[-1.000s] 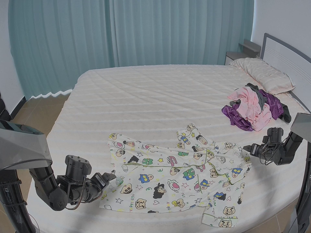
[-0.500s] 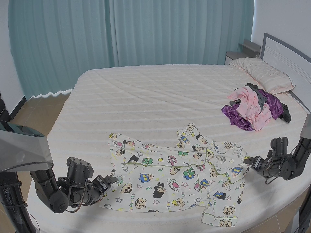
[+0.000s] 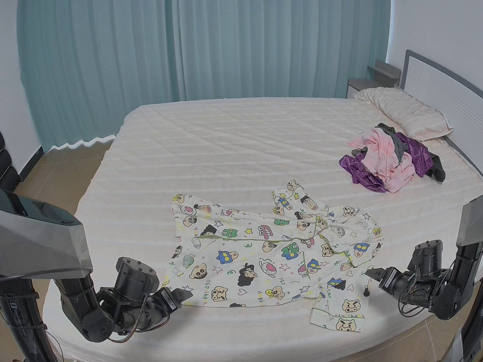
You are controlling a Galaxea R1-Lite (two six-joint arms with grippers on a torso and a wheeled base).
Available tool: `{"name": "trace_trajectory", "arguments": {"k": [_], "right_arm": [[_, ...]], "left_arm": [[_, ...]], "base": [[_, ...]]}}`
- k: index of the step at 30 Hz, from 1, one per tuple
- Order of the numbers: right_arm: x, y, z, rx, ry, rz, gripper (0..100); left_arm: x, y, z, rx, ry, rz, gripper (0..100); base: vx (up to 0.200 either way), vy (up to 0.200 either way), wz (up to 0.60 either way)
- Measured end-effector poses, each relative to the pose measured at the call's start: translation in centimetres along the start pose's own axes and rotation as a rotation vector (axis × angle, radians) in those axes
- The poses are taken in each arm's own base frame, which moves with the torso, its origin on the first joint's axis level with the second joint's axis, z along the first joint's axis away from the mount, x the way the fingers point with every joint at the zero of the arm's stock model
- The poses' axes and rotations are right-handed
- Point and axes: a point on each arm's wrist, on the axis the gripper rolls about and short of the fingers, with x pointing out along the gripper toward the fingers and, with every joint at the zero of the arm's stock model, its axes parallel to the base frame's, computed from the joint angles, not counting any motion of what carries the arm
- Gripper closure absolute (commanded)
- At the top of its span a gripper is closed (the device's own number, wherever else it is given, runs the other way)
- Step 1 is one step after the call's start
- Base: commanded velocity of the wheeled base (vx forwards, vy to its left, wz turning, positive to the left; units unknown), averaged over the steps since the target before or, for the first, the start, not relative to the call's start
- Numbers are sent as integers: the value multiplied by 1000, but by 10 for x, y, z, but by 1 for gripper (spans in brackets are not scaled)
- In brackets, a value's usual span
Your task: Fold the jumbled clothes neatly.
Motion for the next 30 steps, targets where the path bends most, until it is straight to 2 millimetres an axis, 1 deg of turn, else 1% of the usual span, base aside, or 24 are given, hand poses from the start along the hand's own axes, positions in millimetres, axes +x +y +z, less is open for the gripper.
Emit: {"name": "trace_trajectory", "arguments": {"k": [5, 9, 10, 14, 21, 22, 26, 30], "right_arm": [[4, 1, -7, 41, -32, 34, 0], [9, 0, -14, 45, -22, 14, 0], [10, -1, -16, 46, -19, 7, 0], [12, -2, -18, 45, -12, -2, 0], [13, -2, -22, 33, 8, -16, 0], [13, -3, -24, 29, 17, -26, 0], [13, -3, -32, -3, 50, -61, 0], [13, 1, -39, -36, 66, -58, 0]], "left_arm": [[5, 0, -7, 48, -45, 50, 0], [17, -4, -7, 80, -109, 90, 0], [23, -5, -7, 88, -130, 102, 0], [35, -10, -5, 103, -155, 106, 0], [59, -18, 6, 152, -201, 110, 0], [62, -18, 8, 163, -212, 119, 100], [70, -14, 13, 156, -235, 140, 100], [72, -15, 15, 137, -252, 123, 100]], "base": [[0, 0, 0], [0, 0, 0], [0, 0, 0], [0, 0, 0], [0, 0, 0], [0, 0, 0], [0, 0, 0], [0, 0, 0]]}}
